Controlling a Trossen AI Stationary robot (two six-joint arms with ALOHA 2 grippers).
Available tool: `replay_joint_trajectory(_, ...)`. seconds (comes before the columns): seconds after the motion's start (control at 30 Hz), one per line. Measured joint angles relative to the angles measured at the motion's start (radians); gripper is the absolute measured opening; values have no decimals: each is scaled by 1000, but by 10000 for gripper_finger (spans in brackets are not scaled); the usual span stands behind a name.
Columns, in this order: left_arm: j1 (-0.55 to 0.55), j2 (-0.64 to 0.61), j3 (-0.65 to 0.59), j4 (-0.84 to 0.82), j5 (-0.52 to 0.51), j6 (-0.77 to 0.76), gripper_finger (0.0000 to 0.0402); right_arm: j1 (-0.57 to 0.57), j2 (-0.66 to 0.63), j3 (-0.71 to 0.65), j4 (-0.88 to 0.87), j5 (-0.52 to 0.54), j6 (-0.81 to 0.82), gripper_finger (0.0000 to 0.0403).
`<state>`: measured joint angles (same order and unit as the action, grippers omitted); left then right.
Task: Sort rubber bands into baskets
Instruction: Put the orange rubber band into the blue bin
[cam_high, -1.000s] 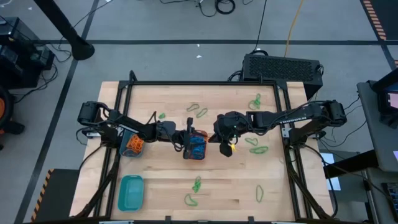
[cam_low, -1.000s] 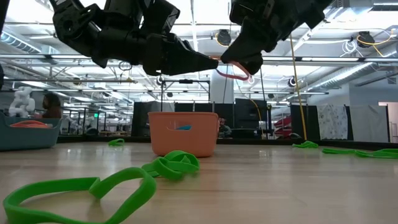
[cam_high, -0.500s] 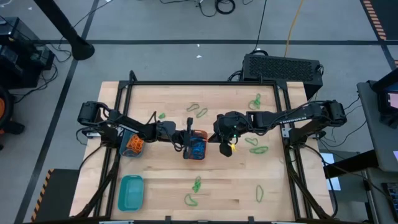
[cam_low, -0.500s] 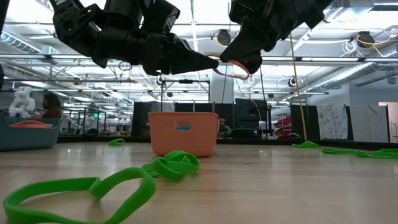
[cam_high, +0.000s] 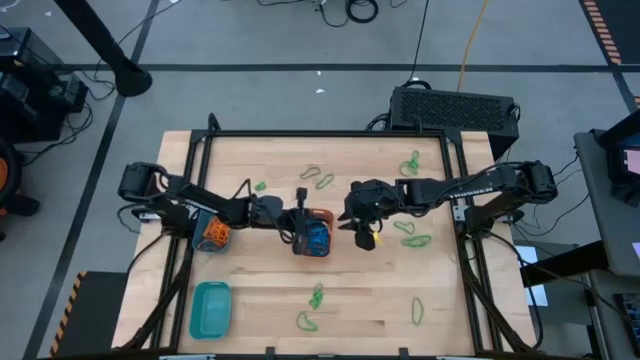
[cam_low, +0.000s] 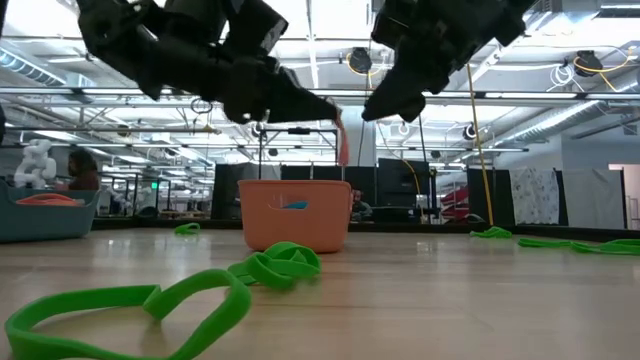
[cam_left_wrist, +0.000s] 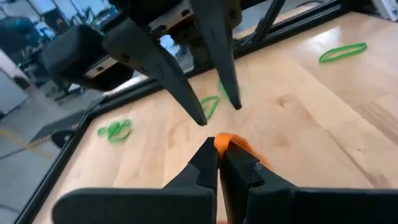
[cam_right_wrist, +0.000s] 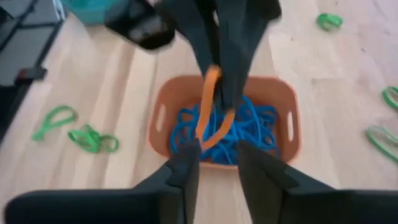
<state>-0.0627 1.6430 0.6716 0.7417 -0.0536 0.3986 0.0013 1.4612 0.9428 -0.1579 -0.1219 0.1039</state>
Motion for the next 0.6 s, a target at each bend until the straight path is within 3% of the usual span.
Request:
replay_joint_trajectory(0.1,-21,-66,0,-171,-70,-19,5,0,0,0,-33,0,-10,121)
replay_joint_trajectory(0.27,-77,-237,0,-507,-195,-194,4,0,0,0,-72,0,4,134)
replay_joint_trajectory(0.6,-157,-621,1,-1323,-180,-832,3,0,0,0,-86,49,0,132)
